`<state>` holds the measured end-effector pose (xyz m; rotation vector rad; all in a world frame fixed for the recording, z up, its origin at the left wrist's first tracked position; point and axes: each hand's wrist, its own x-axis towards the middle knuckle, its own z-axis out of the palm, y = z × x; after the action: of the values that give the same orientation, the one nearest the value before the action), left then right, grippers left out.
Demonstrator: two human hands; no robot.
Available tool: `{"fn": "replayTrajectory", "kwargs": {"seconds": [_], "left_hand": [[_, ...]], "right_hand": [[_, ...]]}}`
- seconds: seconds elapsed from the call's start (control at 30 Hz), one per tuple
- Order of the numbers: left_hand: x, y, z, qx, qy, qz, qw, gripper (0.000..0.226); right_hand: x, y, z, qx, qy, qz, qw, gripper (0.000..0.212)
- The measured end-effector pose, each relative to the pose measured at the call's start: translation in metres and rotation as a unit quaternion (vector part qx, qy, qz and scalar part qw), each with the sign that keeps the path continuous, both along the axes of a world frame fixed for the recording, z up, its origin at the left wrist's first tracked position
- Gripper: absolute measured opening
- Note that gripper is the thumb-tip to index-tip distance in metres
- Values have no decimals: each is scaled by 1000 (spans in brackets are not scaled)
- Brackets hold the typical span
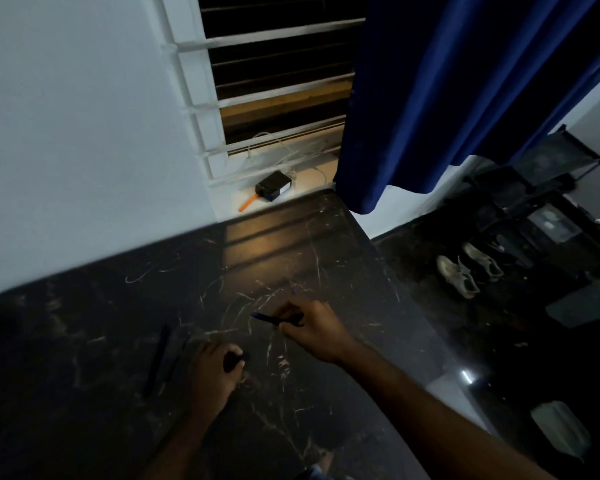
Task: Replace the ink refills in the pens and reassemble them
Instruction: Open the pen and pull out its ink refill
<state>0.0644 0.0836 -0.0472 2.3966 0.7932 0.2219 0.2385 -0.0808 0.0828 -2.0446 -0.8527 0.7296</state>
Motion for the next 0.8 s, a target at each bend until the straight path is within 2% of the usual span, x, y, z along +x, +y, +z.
{"fn": "replayTrajectory", "kwargs": {"seconds": [0.07,0.1,0.17,0.23,0.3,0.4,0.47,0.53,0.6,0.7,0.8], "left_hand": [[1,3,9,-26,-39,20,999,30],[3,2,19,-90,-74,50,992,27],[10,-2,56,-240,-132,98,957,24],[19,-6,100,-340,-179,73,920,29],[26,-9,144,-385,-219,27,896,26],[34,-12,183,-373,-258,11,891,11],[39,-16,201,-377,-279,18,883,10],[40,-19,220,-385,-304,18,871,11],[40,-24,239,-373,-330,-2,867,12],[45,-34,261,-301,-366,-24,880,16],[50,-35,275,-205,-394,-33,895,19]], "right_hand": [[2,1,5,23,23,-10,999,22],[4,1,10,36,43,-12,998,20],[7,-1,23,66,102,-6,993,16],[9,-3,39,92,160,12,983,15],[9,-3,56,123,201,21,972,15],[11,-4,83,155,233,6,960,22],[12,-8,95,189,257,-14,948,27],[10,-11,107,257,318,-50,911,27],[1,-11,120,328,383,-92,858,19],[-12,-6,136,380,417,-150,811,11],[-20,0,149,402,409,-160,803,9]]}}
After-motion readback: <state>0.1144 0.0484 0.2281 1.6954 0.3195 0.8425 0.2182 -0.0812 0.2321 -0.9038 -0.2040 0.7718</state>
